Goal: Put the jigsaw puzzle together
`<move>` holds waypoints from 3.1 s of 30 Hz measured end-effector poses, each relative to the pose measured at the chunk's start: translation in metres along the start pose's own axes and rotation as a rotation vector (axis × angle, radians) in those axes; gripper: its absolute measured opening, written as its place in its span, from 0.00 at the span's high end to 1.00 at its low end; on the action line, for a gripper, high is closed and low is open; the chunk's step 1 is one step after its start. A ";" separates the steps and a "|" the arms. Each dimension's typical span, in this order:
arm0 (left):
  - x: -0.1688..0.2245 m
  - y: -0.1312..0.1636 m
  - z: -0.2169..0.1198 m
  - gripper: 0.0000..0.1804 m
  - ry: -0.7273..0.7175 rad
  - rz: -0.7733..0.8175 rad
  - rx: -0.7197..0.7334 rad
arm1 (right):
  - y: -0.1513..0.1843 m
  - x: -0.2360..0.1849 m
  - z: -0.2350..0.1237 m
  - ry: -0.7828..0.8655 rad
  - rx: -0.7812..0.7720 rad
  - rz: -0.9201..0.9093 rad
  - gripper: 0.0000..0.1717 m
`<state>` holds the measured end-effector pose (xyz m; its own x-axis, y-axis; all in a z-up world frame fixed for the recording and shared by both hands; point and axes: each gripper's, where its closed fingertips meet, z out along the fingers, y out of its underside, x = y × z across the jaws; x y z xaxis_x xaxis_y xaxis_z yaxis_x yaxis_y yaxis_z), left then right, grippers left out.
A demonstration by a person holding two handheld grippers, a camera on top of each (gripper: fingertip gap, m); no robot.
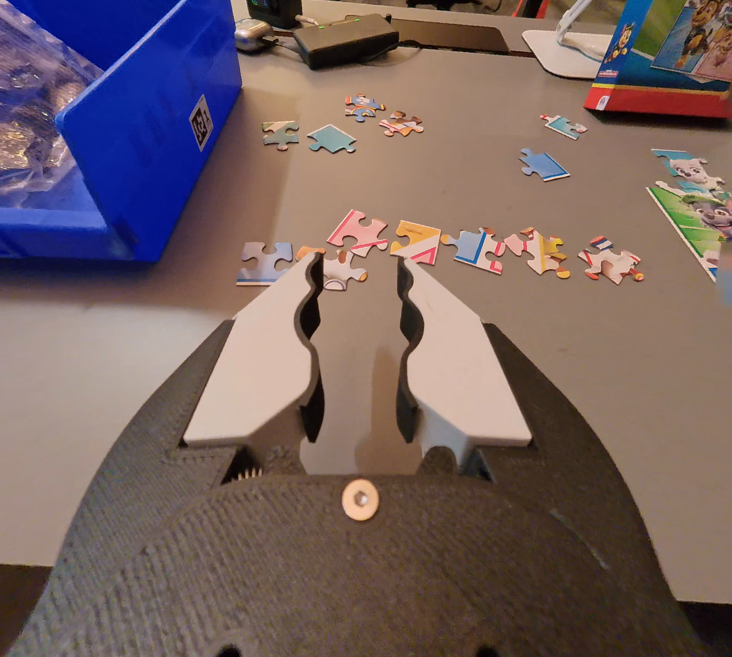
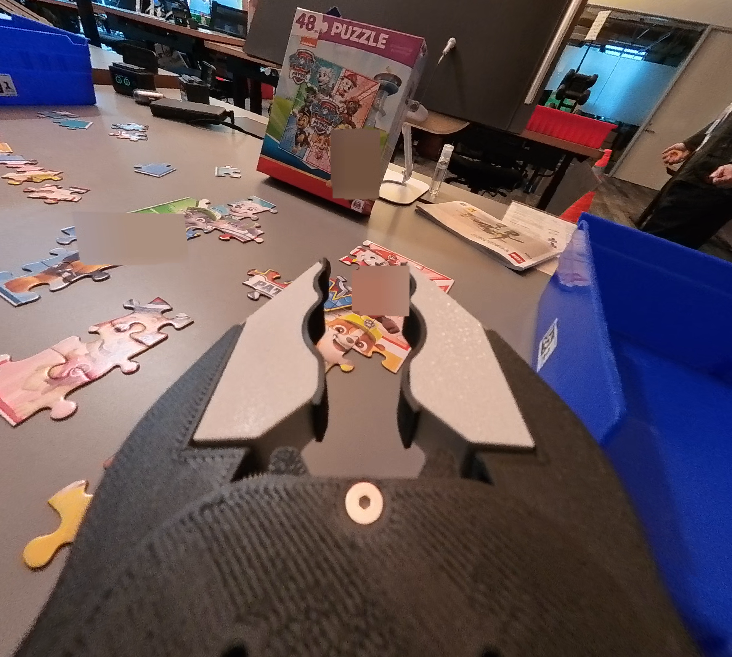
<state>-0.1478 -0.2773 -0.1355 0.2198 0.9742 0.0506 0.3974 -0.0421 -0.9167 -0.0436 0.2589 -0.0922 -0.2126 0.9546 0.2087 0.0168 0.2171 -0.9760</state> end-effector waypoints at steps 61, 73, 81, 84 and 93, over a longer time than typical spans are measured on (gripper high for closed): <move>0.011 -0.003 -0.006 0.80 0.128 -0.034 0.054 | -0.008 0.014 -0.008 0.032 0.077 0.082 0.82; 0.038 0.000 -0.004 0.91 0.216 0.053 0.041 | -0.009 0.015 -0.010 0.037 0.090 0.086 0.82; 0.039 0.002 -0.002 0.91 0.213 0.057 0.036 | -0.010 0.014 -0.010 0.037 0.094 0.081 0.83; 0.038 0.001 -0.002 0.91 0.208 0.056 0.039 | -0.010 0.014 -0.010 0.037 0.095 0.081 0.83; 0.033 0.000 -0.003 0.85 0.185 0.054 0.041 | -0.009 0.013 -0.010 0.037 0.093 0.077 0.83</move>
<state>-0.1375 -0.2459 -0.1321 0.4015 0.9133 0.0690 0.3448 -0.0810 -0.9352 -0.0366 0.2711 -0.0797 -0.1783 0.9749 0.1335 -0.0596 0.1248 -0.9904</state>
